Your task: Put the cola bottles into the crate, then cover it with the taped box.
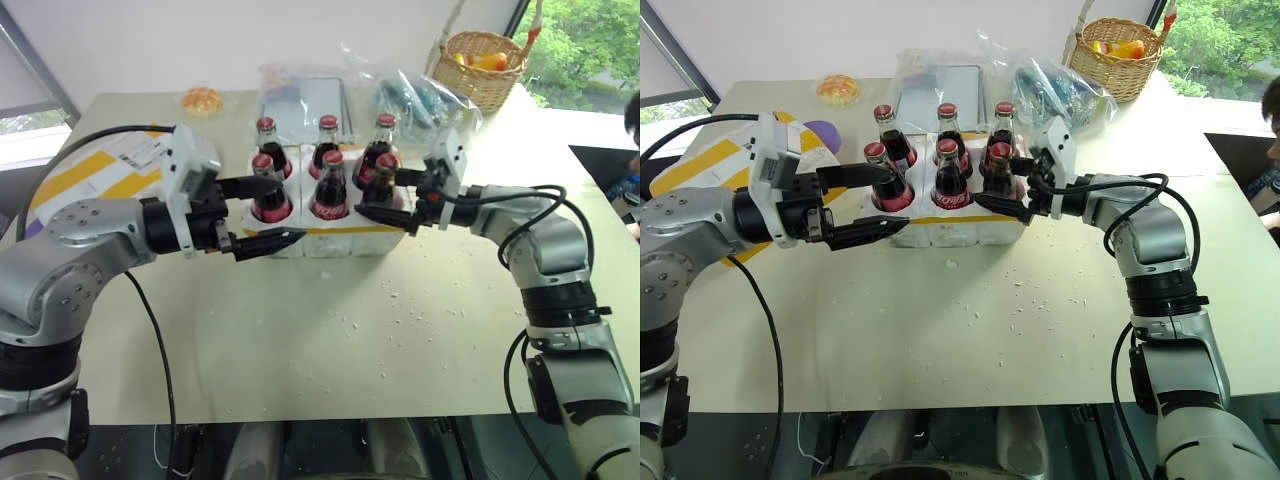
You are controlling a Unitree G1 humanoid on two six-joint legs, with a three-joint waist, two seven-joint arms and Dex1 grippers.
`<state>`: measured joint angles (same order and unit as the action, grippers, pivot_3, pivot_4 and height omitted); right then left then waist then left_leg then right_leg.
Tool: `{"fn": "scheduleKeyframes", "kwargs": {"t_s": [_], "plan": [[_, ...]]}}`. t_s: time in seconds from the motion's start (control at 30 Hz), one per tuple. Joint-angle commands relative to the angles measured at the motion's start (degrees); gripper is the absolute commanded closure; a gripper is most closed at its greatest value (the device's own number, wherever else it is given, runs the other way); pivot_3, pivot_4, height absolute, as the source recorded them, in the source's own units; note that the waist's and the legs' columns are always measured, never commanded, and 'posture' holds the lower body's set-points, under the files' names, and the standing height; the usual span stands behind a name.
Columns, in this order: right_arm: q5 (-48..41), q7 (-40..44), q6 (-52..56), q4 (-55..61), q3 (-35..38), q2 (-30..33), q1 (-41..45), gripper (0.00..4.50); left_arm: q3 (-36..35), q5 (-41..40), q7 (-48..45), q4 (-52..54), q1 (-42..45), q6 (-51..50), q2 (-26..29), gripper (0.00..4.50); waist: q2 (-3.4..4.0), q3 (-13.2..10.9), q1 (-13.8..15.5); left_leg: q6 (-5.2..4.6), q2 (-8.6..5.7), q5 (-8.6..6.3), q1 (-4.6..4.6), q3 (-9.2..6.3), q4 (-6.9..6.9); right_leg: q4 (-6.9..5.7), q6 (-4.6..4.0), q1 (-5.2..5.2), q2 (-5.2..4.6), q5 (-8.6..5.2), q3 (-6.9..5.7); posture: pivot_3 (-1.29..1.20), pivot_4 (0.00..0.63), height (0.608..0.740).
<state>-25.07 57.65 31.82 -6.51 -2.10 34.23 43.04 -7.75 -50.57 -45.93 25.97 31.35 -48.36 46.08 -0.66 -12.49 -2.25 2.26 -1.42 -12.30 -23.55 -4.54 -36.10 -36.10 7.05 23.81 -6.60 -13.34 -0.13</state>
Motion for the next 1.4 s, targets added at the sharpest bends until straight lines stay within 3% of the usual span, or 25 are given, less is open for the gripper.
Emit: {"fn": "scheduleKeyframes", "kwargs": {"t_s": [0.03,0.37,0.43,0.53,0.73,0.87,1.0,1.4], "plan": [[-3.14,5.28,0.61,4.08,3.96,5.28,0.76,0.02,-3.81,0.06,0.07,1.81,-1.1,0.95,2.09,0.0,0.0,0.0,0.04,0.0,0.0,0.0,0.0,0.0,0.0,0.0,0.0,0.0,0.0,0.0,0.0,0.0,0.15,0.737],[-8.28,16.65,2.39,4.0,10.8,19.33,-0.44,0.02,-22.65,0.6,1.94,8.22,-16.69,-0.84,11.09,0.0,-0.02,0.0,-0.22,0.0,0.08,-0.01,0.05,0.03,0.06,0.04,-0.21,0.0,0.02,-0.12,0.0,0.0,0.15,0.737],[-10.16,17.97,4.32,5.19,11.84,20.72,-0.81,0.02,-28.93,6.68,1.13,9.56,-24.37,-0.41,13.57,0.0,-0.02,0.0,-0.32,0.0,0.09,-0.01,0.07,0.04,0.05,0.03,-0.23,-0.02,0.02,-0.13,0.0,0.0,0.15,0.737],[-17.87,20.99,12.88,7.98,14.24,22.84,-1.42,0.02,-38.03,25.33,-2.04,8.68,-40.62,8.54,16.02,0.0,0.03,-0.02,-0.31,-0.01,0.12,-0.02,0.07,0.28,0.15,0.05,-0.27,0.11,0.0,-0.13,0.12,0.0,0.15,0.737],[-18.36,19.8,11.53,10.35,14.57,22.62,-1.38,0.02,-46.76,45.63,-4.93,0.72,-59.1,26.4,12.74,0.0,-0.08,0.04,0.17,0.02,0.2,-0.05,-0.02,0.37,0.12,0.12,-0.54,0.26,-0.03,-0.19,0.12,0.0,0.15,0.737],[-20.08,19.44,12.22,10.67,14.35,21.74,-0.3,0.02,-44.7,53.04,-0.11,-8.24,-62.07,35.27,10.74,0.0,-0.09,0.05,0.25,0.04,0.27,-0.06,-0.04,0.59,0.14,0.19,-0.58,0.33,-0.18,-0.16,0.13,0.0,0.15,0.737],[-19.3,18.39,11.33,10.97,14.15,21.31,0.31,0.02,-38.33,59.0,7.43,-19.89,-58.1,43.87,11.19,0.0,-0.08,0.06,0.97,0.03,0.3,-0.06,-0.24,0.6,0.16,0.17,-0.58,0.58,-0.2,-0.15,0.12,0.0,0.15,0.737],[-21.01,16.18,12.74,13.28,16.31,22.55,-0.31,0.02,-13.2,73.09,30.9,-56.23,-31.24,65.05,15.84,0.0,-0.16,0.11,1.43,0.01,0.25,-0.04,-0.59,0.65,0.03,0.03,-0.29,0.86,-0.16,0.06,0.1,0.0,0.15,0.737]]}}
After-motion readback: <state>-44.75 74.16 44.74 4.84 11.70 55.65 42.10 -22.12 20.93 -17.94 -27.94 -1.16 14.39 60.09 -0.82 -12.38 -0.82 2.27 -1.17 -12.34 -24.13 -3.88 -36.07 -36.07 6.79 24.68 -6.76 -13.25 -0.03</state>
